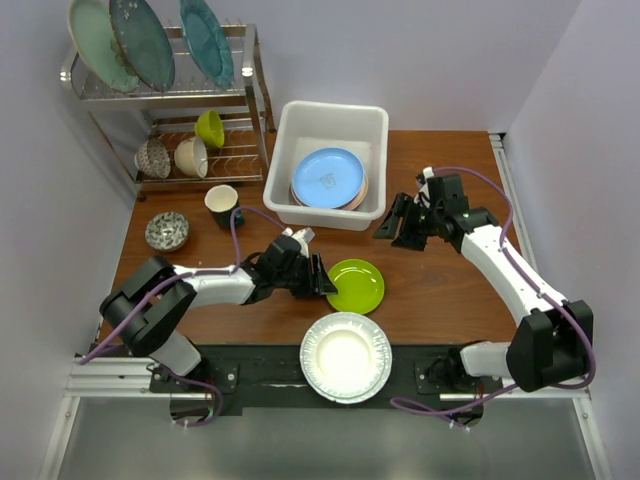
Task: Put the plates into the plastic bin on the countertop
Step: Pick up the plate at the center of the board.
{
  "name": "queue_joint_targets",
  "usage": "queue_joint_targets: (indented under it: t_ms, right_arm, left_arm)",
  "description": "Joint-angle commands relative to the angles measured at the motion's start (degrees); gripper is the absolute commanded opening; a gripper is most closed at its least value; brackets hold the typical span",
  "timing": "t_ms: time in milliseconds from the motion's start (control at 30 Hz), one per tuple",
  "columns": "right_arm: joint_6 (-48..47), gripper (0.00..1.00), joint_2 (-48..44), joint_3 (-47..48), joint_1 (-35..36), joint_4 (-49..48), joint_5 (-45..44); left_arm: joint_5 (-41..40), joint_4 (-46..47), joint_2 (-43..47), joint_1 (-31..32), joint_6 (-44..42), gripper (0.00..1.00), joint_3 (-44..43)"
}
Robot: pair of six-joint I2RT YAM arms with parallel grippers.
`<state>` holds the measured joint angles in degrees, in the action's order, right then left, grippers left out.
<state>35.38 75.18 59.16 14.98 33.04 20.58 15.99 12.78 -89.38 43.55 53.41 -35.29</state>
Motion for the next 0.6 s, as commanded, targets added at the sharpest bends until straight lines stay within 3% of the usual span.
queue_joint_targets:
  t_ms: [0, 167, 367, 567]
  right_arm:
    - [-0.83, 0.62, -2.14, -0.71, -0.13, -0.34, 1.39]
    - [-0.83, 0.61, -2.4, -0.97, -0.04, -0.34, 1.22]
    - [-0.83, 0.61, -2.49, -1.59, -0.13, -0.69, 0.95]
    - [-1.36, 0.61, -3.11, -1.85, -0.04, -0.34, 0.52]
  left_arm:
    - [-2.28, 1.73, -0.18, 0.31, 0.03, 0.49, -1.8]
    - [-2.63, 1.99, -0.53, 0.31, -0.06, 0.38, -2.15]
    - [-2.28, 1.81, -2.2, 0.31, -0.24, 0.03, -2.94]
    - [-4.21, 0.5, -0.71, 0.31, -0.06, 0.0, -2.33]
